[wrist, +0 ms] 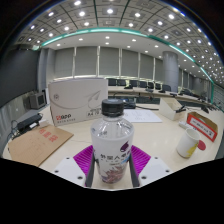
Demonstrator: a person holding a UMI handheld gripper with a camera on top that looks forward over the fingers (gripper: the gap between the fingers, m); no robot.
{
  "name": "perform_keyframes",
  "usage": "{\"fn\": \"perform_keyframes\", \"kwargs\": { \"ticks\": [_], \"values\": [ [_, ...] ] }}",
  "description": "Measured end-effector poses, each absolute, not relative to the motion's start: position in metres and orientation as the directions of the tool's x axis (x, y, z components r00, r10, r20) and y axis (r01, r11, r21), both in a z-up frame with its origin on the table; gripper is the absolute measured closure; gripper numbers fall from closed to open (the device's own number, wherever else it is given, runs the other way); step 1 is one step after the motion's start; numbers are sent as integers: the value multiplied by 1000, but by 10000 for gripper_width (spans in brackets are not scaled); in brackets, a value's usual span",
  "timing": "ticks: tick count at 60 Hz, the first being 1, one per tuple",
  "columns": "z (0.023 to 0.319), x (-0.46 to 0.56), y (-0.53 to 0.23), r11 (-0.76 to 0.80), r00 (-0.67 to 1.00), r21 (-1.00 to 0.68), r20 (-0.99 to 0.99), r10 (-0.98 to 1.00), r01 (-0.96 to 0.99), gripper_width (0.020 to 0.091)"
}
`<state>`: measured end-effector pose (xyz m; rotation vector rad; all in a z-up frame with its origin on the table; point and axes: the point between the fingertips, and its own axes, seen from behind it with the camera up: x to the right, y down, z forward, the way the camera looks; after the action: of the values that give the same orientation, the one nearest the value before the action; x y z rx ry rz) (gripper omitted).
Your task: Pour water
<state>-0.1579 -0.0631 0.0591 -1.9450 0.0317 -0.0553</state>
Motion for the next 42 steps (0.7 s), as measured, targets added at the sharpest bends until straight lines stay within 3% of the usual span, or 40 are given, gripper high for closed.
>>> {"fn": "perform_keyframes", "kwargs": {
  "ticks": [11,18,24,34,42],
  "values": [
    [58,-156,-65,-386,998,-923,29,-50,7,697],
    [70,-157,-63,-387,999,-922,41,-23,29,697],
    [101,-156,-59,-360,1000,-933,-13,-21,-19,697],
    [158,-131,-52,-304,937,-889,-347,-42,-343,698],
    [182,-101,-43,-288,726,-687,-687,-45,-668,701]
  ]
}}
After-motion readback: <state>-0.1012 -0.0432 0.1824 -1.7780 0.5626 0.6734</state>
